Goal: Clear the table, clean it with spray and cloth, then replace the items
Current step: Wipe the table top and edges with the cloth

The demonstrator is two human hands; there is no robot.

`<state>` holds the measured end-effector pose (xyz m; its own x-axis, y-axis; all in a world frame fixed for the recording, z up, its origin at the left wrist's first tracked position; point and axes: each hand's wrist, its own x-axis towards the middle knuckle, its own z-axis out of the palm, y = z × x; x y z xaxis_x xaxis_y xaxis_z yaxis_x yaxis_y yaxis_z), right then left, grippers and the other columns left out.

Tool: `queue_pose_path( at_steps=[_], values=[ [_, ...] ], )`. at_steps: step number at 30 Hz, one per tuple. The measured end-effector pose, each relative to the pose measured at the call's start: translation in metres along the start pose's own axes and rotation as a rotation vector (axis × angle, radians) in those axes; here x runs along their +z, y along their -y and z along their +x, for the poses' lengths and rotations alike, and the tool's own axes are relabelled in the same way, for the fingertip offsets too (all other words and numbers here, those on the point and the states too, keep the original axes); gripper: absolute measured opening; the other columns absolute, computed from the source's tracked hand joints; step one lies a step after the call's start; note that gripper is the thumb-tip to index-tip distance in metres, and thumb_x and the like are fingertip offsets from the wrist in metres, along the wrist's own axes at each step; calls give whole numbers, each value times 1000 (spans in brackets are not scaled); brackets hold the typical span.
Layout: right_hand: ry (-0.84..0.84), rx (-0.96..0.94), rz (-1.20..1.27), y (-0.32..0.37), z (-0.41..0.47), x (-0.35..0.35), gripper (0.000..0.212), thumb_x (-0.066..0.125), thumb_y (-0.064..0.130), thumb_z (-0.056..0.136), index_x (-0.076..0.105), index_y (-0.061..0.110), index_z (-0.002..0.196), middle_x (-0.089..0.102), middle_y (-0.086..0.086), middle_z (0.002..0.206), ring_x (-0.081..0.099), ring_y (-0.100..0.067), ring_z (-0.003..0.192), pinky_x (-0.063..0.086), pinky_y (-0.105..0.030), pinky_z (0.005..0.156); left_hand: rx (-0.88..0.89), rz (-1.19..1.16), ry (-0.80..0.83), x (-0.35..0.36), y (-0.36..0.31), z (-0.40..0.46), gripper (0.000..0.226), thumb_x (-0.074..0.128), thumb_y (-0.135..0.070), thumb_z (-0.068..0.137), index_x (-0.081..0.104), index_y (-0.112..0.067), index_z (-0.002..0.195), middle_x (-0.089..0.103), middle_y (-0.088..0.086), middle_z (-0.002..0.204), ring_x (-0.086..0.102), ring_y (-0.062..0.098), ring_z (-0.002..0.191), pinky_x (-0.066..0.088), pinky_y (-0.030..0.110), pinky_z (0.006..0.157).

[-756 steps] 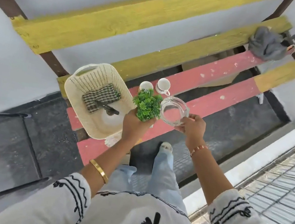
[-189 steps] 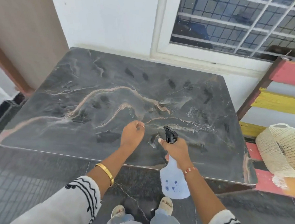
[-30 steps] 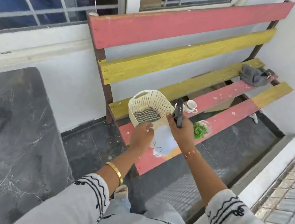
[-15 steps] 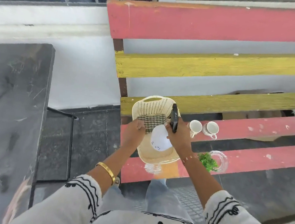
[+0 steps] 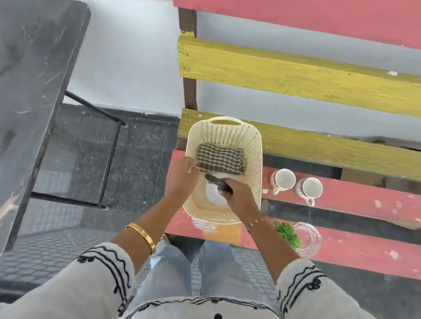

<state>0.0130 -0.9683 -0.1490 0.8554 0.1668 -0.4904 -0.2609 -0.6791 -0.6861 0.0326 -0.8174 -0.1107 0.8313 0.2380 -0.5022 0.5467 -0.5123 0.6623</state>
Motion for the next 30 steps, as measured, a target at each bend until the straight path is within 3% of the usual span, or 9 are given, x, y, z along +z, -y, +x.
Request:
queue_pose_path(
  at_steps=[2,4,6,8,10,13,20,25,30],
  values=[
    [33,0,-22,-2,1,2,21,53,2,90,66,3,106,64,-10,87,53,-17,76,34,-16,58,-9,-1,21,1,1,-3,24,40,-3,87,56,-20,84,52,-11,79,48,9,77,35,17,62],
    [54,16,-31,-3,3,2,20,54,4,90,66,3,106,64,-11,88,53,-17,77,35,-13,57,-29,4,35,3,1,-5,33,41,-5,89,59,-9,116,62,1,111,55,17,106,42,24,84],
    [94,38,-50,0,8,-3,19,55,2,89,67,4,103,67,-14,94,54,-18,78,36,-11,57,-45,6,48,5,0,-6,38,40,-8,89,54,-8,125,58,7,128,53,22,118,40,26,89],
    [148,51,-87,5,13,-10,23,53,-2,86,67,5,103,68,-16,102,56,-20,83,39,-19,62,-42,8,68,9,0,-5,37,40,-11,90,55,-8,123,59,9,127,55,23,116,41,26,88],
    [175,67,-93,9,18,-19,32,54,-4,84,64,4,113,64,-15,117,59,-25,102,44,-25,78,-50,-23,78,11,-3,-4,35,42,-13,91,55,-9,122,60,7,125,56,20,111,40,26,86],
    [154,130,-75,12,24,-30,45,55,-10,81,58,5,124,54,-11,134,50,-27,123,43,-30,95,-64,-61,97,12,-10,0,34,42,-12,92,55,-9,123,61,5,123,54,13,97,38,24,79],
    [82,192,-15,-8,56,-32,50,40,-13,80,57,2,124,57,-13,131,50,-24,125,38,-24,98,-119,-84,109,23,-11,25,22,43,-14,91,60,-13,105,56,0,94,50,18,88,38,28,76],
    [82,190,-90,-26,95,-21,43,44,-10,83,57,-1,122,59,-16,127,53,-28,120,41,-31,98,-235,-146,130,30,-11,52,33,47,-18,92,55,-11,123,55,-1,108,48,14,101,35,27,86],
    [92,78,-337,-39,133,2,42,45,-14,79,59,-1,117,61,-18,115,54,-33,113,42,-43,102,-385,-191,186,39,-2,80,36,50,-22,91,53,-11,125,58,6,124,53,24,115,41,35,95]
  ],
)
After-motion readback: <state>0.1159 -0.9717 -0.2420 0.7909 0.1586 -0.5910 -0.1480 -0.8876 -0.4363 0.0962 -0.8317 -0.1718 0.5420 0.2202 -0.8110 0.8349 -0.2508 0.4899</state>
